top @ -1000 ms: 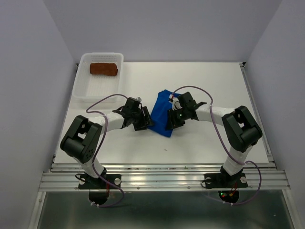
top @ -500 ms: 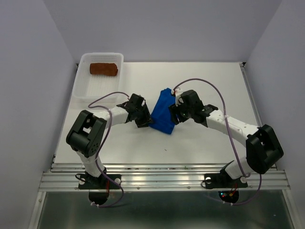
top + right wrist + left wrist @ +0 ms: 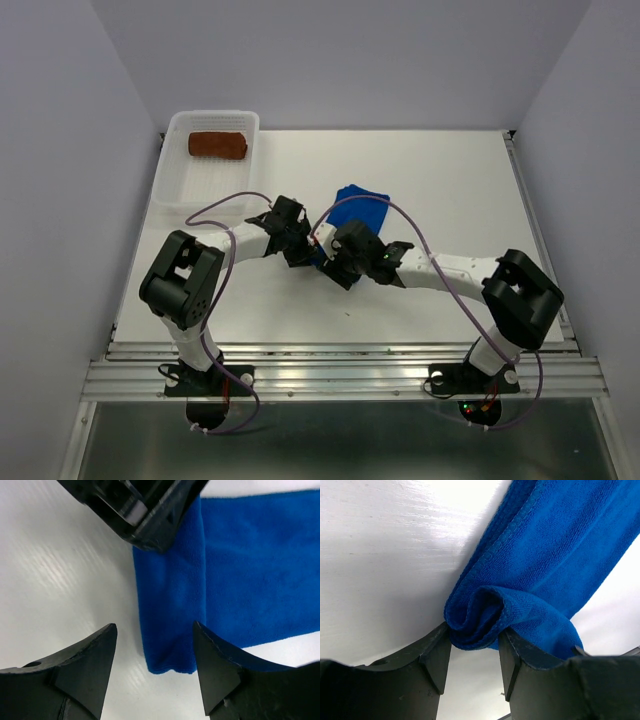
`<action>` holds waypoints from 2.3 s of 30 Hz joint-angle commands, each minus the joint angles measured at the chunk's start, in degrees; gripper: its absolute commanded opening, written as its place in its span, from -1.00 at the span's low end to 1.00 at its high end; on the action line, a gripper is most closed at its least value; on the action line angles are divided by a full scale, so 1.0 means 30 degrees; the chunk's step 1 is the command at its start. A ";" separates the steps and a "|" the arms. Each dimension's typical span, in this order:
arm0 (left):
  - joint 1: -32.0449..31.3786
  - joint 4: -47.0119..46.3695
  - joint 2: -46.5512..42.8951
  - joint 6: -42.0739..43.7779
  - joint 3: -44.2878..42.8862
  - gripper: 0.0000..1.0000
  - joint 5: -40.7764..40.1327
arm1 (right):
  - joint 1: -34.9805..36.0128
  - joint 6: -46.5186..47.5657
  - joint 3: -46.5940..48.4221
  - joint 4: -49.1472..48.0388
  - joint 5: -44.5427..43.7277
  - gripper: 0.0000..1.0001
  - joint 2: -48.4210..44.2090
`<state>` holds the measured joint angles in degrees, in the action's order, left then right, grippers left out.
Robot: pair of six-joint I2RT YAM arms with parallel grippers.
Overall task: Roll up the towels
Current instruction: Roll the towel
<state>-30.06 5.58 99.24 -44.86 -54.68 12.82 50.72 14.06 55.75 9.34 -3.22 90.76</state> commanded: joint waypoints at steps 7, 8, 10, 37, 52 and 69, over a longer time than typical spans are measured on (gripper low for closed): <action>-0.0027 0.1888 0.0727 0.0394 0.0091 0.02 -0.1195 | -0.0031 0.1640 0.0167 -0.0714 -0.2029 0.24 0.2058; 0.0002 0.1976 0.0757 0.0335 0.0090 0.01 -0.1313 | -0.0031 0.1669 0.0139 -0.0567 -0.2002 0.21 0.2177; 0.0089 0.2152 0.0815 0.0247 0.0032 0.02 -0.1373 | -0.0031 0.1582 -0.0007 -0.0362 -0.1711 0.14 0.2469; 0.0412 -0.1682 -0.6385 -0.0192 0.3923 0.73 0.1322 | -0.3514 -0.9314 0.1720 0.2276 0.8948 -0.99 0.1475; 0.0119 -0.5523 -0.5343 -0.0837 0.4664 0.75 0.2494 | -0.8582 -1.4354 0.0960 0.0492 1.7184 -0.99 0.4608; -0.0203 -0.7755 -0.0973 -0.1219 0.2318 0.64 0.3171 | -1.0197 -1.5763 0.0256 -0.0918 1.7806 -0.97 0.6631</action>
<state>-30.39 -15.77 95.09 -48.58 -44.99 22.57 20.88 -33.06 56.49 8.27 51.70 109.65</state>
